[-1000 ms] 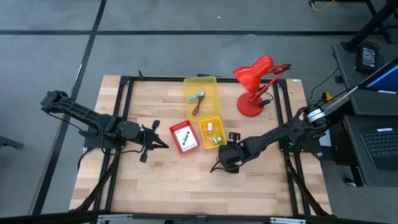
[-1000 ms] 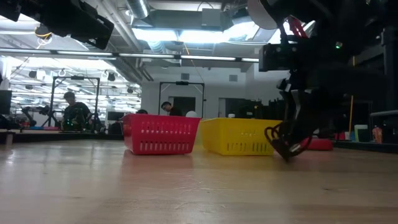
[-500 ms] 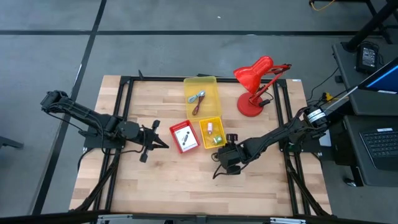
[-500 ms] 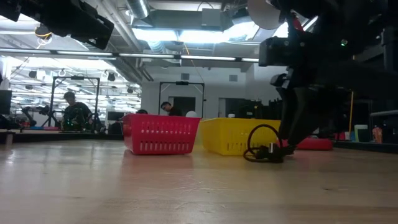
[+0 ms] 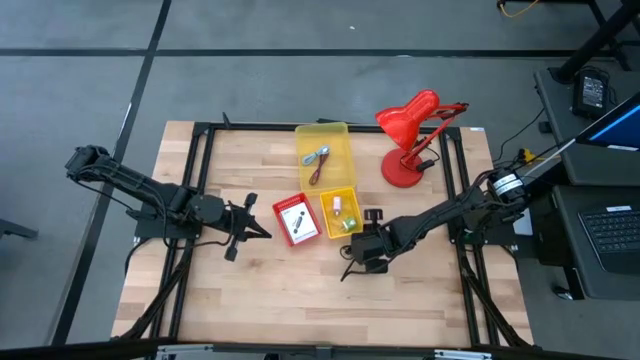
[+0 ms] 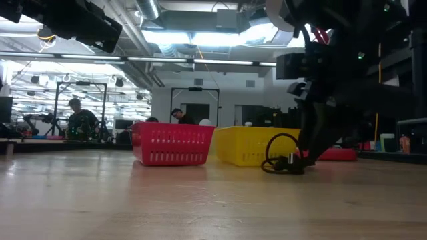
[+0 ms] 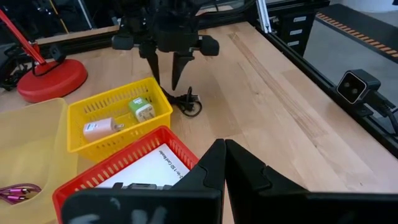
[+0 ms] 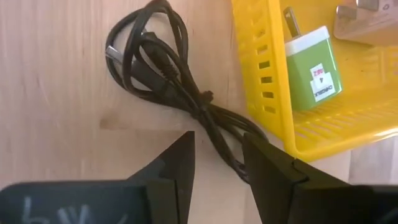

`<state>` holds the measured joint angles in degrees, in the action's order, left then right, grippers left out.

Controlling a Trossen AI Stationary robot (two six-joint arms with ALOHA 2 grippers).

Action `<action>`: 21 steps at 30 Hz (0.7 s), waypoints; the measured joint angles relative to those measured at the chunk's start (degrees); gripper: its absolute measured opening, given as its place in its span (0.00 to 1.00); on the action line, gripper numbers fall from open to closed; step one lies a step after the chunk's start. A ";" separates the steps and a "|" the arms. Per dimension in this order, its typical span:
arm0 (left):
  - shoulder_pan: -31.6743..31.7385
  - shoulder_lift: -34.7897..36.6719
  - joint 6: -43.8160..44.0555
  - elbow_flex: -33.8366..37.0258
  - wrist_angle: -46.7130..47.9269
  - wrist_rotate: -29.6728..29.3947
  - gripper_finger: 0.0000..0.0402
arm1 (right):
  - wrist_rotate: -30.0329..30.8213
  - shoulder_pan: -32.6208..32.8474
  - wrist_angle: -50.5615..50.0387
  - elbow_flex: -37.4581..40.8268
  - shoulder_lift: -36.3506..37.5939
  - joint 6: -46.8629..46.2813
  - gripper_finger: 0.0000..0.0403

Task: Pick and place items into bin
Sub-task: Put the black cable wire into the top yellow bin

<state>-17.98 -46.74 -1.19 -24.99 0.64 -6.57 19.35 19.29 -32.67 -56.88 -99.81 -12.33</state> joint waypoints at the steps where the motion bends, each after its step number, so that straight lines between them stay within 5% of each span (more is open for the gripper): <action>1: 0.02 0.00 0.01 0.00 0.00 0.00 0.01 | 0.00 -0.17 0.00 0.00 0.00 0.74 0.32; 21: 0.02 0.00 0.00 0.00 0.02 0.13 0.01 | -3.38 -2.61 -0.27 -0.15 -3.70 2.34 0.32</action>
<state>-17.96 -46.74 -1.19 -24.99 0.67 -6.44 15.98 16.69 -32.94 -57.03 -103.51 -10.00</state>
